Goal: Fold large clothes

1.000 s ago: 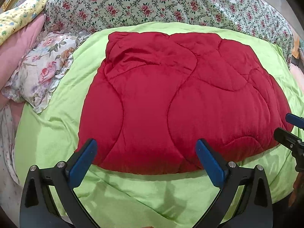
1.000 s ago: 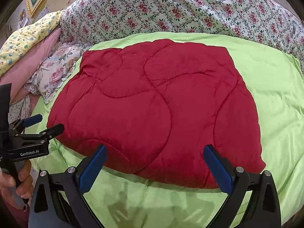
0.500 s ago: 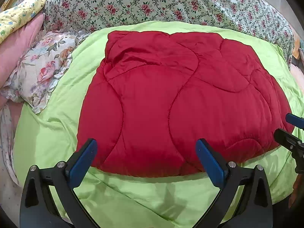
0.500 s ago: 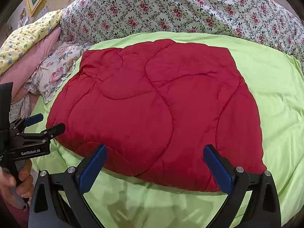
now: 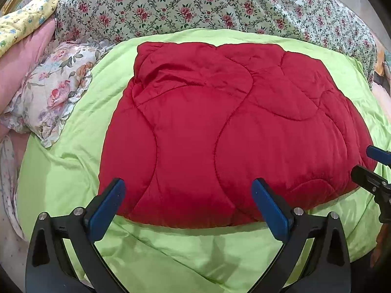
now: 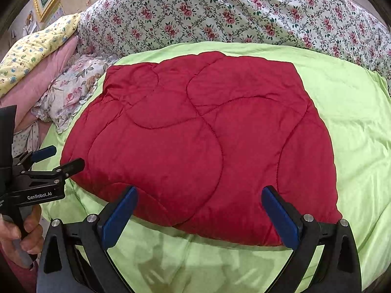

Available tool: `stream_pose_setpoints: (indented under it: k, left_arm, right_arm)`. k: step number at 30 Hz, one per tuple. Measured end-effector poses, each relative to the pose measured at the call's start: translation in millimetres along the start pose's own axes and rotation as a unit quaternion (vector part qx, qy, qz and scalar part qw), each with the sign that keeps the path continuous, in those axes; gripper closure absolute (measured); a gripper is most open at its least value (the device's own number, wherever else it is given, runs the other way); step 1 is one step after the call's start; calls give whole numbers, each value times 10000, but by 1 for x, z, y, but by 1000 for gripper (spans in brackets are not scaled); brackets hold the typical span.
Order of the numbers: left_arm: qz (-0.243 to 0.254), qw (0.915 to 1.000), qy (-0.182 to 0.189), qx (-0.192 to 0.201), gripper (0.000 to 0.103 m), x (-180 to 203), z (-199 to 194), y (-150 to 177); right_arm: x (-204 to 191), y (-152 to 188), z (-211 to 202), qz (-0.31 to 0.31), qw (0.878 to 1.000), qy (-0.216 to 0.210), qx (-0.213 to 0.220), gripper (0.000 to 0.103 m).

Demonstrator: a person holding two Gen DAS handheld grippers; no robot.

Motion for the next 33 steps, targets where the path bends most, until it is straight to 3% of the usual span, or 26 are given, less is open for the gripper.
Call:
stream_pose_setpoints:
  k: [33]
  left_arm:
    - [48, 10000, 33, 62, 0, 0, -5, 0]
  right_arm:
    - [0, 0, -9, -21, 10000, 4, 74, 1]
Point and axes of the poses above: each gripper's, at about its wrist camera, not at the fingertips, and z roughly the way its jaws point, x to its right, y to its underside, the point moved 3 cm from there along z, roughly the way its jaws point, and after that the axes turned 15 degrees about -z, right-handed, at the moved point
